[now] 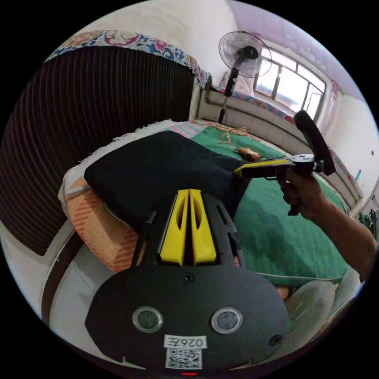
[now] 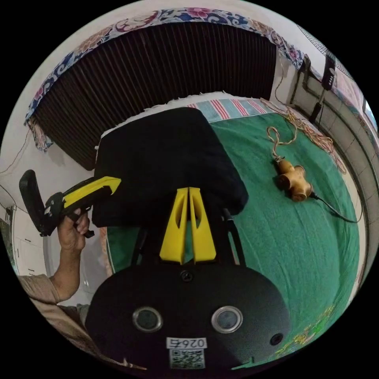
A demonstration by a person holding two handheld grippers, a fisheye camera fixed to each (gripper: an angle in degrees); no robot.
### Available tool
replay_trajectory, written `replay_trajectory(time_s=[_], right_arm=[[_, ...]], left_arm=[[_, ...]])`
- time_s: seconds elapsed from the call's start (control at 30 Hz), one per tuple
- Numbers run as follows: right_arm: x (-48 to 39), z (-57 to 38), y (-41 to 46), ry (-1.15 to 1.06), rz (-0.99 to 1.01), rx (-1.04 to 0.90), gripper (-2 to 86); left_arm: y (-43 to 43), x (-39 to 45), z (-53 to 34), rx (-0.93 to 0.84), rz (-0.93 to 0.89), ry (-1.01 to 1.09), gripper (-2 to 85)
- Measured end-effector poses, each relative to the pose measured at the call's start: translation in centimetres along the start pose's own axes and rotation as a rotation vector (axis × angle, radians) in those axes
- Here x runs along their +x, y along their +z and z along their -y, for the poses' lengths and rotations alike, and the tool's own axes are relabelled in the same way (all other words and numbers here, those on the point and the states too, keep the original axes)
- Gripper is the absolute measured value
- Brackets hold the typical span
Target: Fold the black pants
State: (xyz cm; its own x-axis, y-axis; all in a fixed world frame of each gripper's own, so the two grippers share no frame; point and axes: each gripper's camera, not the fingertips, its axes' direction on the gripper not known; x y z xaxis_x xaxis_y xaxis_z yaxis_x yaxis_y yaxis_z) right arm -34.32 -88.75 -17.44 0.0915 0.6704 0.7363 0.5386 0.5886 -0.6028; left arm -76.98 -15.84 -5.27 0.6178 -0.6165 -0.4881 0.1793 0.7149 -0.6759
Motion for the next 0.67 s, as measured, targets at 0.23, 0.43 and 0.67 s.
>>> replay_trajectory(time_s=[0.23, 0.43, 0.67], right_arm=[[0.4, -14.2, -18.5, 0.03, -0.051, 0.221, -1.0], [2.7, -32.5, -34.5, 0.153, -0.226, 0.284, -1.2], [6.3, -58.0, -52.3, 0.497, -0.372, 0.413, -1.0]], left_arm=[[-7.6, 18.9, -1.9, 0.205, -0.326, 0.221, -1.0], [-9.7, 42.1, -2.1, 0.121, -0.662, 0.545, -0.9], [-13.0, 69.0, -5.4, 0.096, -0.838, 0.897, 1.3]])
